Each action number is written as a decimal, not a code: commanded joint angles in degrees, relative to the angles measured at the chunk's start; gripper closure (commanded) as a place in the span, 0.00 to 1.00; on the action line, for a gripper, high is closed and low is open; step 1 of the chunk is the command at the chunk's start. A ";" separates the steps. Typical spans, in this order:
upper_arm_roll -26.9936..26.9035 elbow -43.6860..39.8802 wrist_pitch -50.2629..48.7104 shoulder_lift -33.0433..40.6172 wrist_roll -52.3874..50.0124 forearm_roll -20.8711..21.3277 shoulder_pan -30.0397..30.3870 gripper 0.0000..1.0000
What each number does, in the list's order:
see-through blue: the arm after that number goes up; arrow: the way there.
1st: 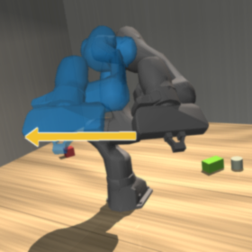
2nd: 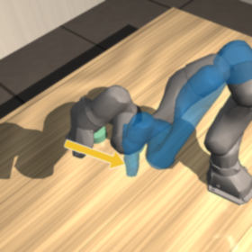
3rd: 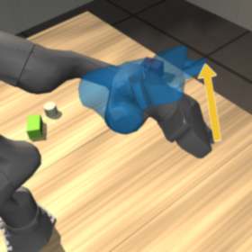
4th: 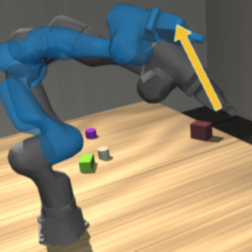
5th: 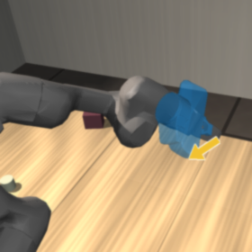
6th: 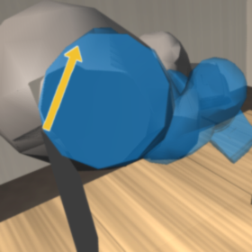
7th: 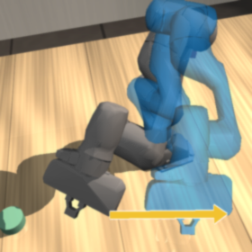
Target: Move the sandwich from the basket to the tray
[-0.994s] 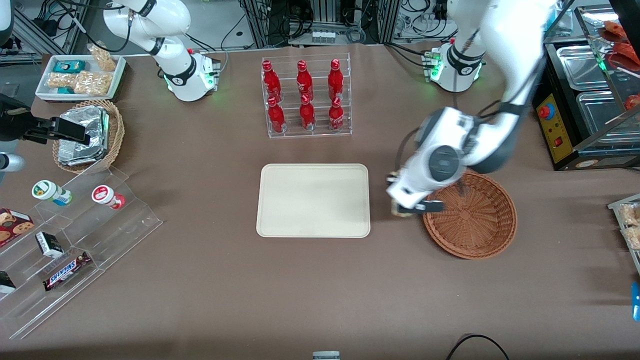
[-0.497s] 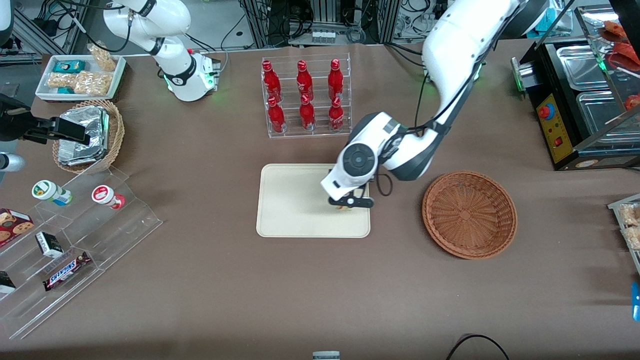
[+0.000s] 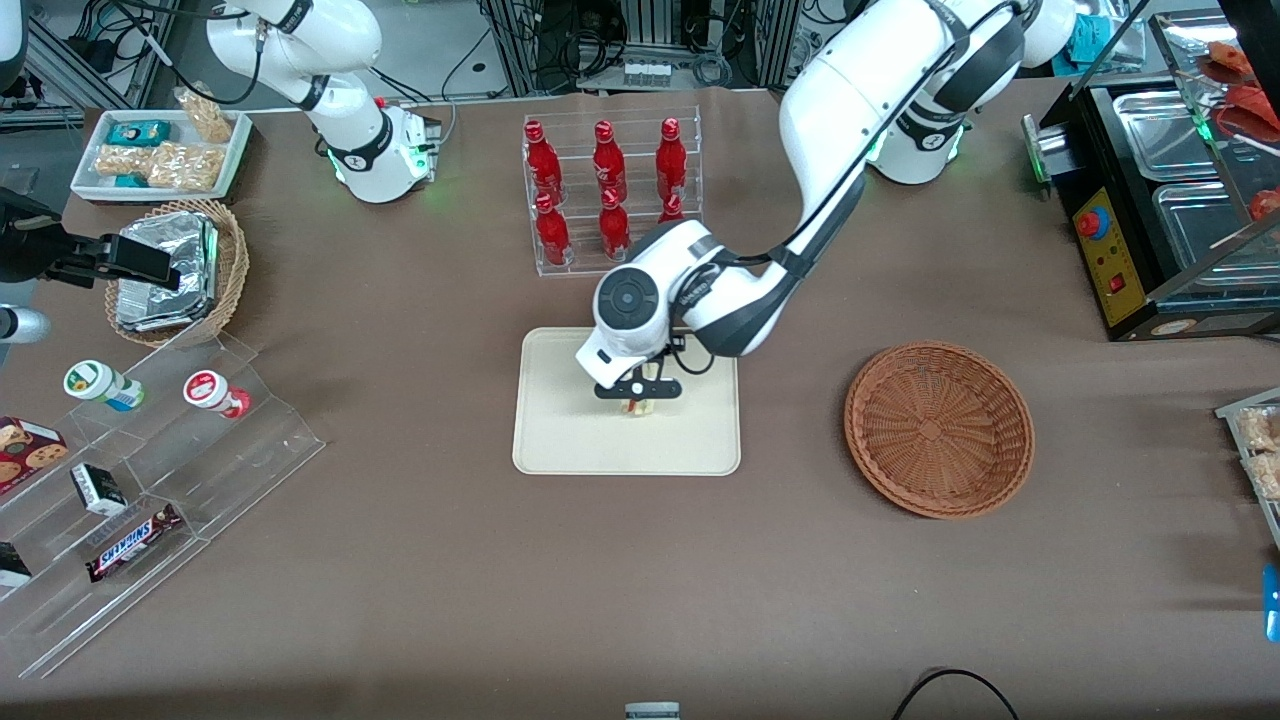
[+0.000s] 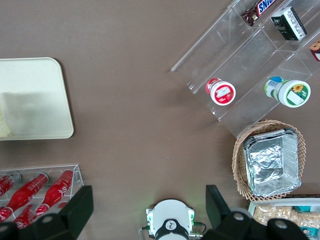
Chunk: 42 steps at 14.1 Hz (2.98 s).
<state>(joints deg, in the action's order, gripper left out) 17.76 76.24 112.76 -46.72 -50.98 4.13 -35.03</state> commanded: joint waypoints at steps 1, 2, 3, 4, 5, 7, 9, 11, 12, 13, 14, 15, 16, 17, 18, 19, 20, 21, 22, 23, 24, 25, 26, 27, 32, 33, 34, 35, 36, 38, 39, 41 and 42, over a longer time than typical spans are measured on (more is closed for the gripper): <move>-0.71 -5.32 -1.40 -3.72 -2.90 2.28 -1.97 0.75; -0.71 -5.32 -1.40 -3.82 -3.07 2.63 -2.06 0.75; -0.71 -5.32 -1.40 -3.82 -3.86 2.72 -2.24 0.72; -0.71 -5.32 -1.40 -3.82 -4.56 2.73 -2.41 0.69; -0.71 -5.32 -1.40 -3.90 -4.57 2.73 -2.33 0.65; -0.71 -5.32 -1.31 -3.91 -4.57 2.64 -2.33 0.43; -0.80 -5.58 -1.31 -3.82 -4.66 2.72 -2.24 0.01; -0.89 -5.67 -1.48 -2.86 -4.75 2.73 -1.80 0.00; -1.58 -5.67 -1.75 -1.55 -5.09 2.55 -1.02 0.00; -2.20 -5.58 -2.62 0.03 -5.01 2.55 -0.57 0.00; -2.47 -5.49 -4.98 2.22 -4.84 2.55 0.04 0.00; -2.56 -5.41 -8.83 4.51 -4.05 2.38 2.14 0.00; -2.47 -5.14 -12.00 7.58 -3.09 2.11 4.85 0.00; -2.21 -4.01 -14.56 10.83 -0.38 1.59 7.40 0.00; -2.12 -2.00 -17.10 13.99 3.56 -0.16 9.95 0.00; -2.29 -0.50 -20.00 17.50 8.91 -2.44 12.24 0.00; -2.38 -0.14 -24.64 19.63 13.84 -3.07 15.05 0.00; -2.38 -0.39 -30.43 21.65 17.89 -3.16 17.95 0.00; -2.38 -0.39 -33.97 23.50 20.71 -3.08 20.50 0.00; -2.47 -0.31 -36.96 25.60 23.53 -2.81 22.96 0.00; -2.47 -0.31 -39.78 26.93 26.77 -2.55 25.34 0.00; -2.47 -0.39 -42.15 28.16 31.24 -2.46 28.32 0.00; -2.56 -0.31 -43.48 29.48 35.38 -2.37 31.48 0.00; -2.65 -0.13 -44.28 30.01 38.03 -2.20 33.77 0.00; -2.56 -0.57 -44.99 31.51 42.63 0.88 38.46 0.00; -2.56 -0.92 -45.08 31.51 42.54 0.62 38.46 0.00; -2.56 -1.44 -44.99 31.51 42.54 0.27 38.46 0.00; -2.21 -1.45 -44.99 31.51 42.45 0.26 38.37 0.00; -1.95 -1.54 -44.90 31.51 41.75 0.26 37.93 0.00; -0.90 -1.36 -44.90 32.74 39.13 0.35 36.44 0.00; -0.19 -1.01 -44.90 33.09 37.98 0.35 35.82 0.00; 1.22 -0.92 -44.99 33.18 37.97 0.35 35.29 0.00; 1.22 -1.01 -44.99 33.27 38.23 0.35 35.29 0.00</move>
<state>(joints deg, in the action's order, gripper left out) 18.66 74.17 67.95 -14.94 -12.44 3.81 0.37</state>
